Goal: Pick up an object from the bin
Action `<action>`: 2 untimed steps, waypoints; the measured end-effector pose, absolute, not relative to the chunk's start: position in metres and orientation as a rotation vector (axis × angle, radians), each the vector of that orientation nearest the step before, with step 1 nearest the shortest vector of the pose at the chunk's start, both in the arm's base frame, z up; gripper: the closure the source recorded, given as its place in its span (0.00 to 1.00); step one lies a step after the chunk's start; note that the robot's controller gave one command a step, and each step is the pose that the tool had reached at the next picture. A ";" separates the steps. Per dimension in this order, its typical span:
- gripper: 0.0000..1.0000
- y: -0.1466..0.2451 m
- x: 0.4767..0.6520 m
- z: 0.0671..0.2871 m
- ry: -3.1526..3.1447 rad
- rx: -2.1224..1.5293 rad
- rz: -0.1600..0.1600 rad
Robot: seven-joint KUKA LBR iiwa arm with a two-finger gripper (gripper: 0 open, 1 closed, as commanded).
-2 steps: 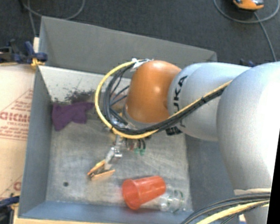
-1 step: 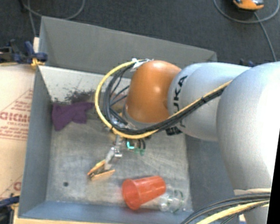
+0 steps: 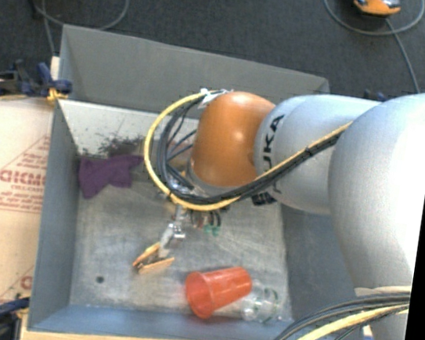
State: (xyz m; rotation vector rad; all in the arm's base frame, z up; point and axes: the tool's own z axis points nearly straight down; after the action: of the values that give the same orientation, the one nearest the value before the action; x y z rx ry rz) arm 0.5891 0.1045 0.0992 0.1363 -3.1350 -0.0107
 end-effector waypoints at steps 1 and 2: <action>0.00 0.104 0.589 0.099 -3.135 0.136 -0.011; 1.00 0.104 0.589 0.099 -3.135 0.134 -0.011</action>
Offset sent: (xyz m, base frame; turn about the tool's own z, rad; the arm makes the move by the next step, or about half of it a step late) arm 0.0000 0.0000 0.0000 0.0000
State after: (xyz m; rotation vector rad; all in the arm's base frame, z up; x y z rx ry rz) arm 0.5891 0.1044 0.0992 0.1339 -3.1351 -0.0109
